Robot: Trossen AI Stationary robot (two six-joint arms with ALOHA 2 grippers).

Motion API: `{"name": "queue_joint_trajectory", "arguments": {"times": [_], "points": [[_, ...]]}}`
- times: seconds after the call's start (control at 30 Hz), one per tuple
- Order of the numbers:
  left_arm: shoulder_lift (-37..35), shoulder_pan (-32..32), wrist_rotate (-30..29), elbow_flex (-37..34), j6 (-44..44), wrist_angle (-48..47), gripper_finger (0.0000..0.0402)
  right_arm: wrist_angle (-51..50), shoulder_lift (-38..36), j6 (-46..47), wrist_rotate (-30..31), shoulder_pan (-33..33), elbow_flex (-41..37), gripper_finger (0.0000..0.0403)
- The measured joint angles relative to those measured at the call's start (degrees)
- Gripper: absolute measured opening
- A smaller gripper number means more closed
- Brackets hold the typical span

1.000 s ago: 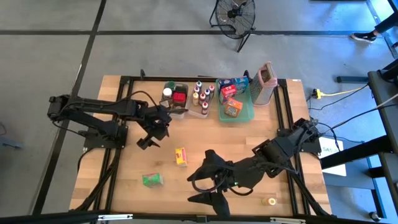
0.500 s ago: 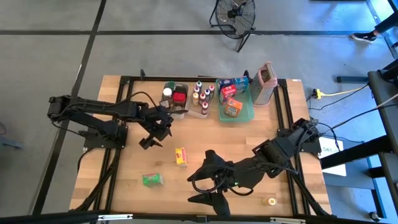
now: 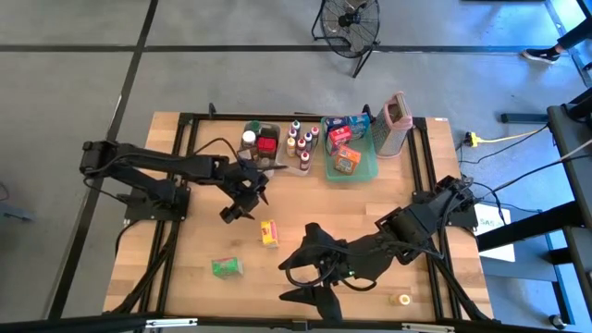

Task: Pick & Place Kitchen Items
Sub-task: Put the yellow cereal box into the green bin

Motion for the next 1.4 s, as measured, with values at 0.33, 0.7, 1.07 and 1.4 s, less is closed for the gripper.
{"name": "queue_joint_trajectory", "arguments": {"times": [0.33, 0.7, 1.07, 1.4], "points": [[6.44, -0.02, 6.74, 0.00, -1.99, 5.94, 0.0297, -0.24, 0.00, -0.02, -0.11, 0.00, 0.00, 0.0305], [7.13, -0.04, 8.95, 0.04, -0.60, 12.43, 0.0297, -0.44, 0.00, -0.22, -0.11, -0.19, 0.00, 0.0305], [7.13, -0.26, 13.11, 0.04, -1.15, 11.92, 0.0297, -0.65, -0.02, -0.39, -0.04, -0.44, 0.00, 0.0305], [7.26, -2.97, 12.78, 0.04, -2.96, 11.85, 0.0297, -1.06, -0.02, -2.12, 0.04, -0.44, 0.00, 0.0305]]}}
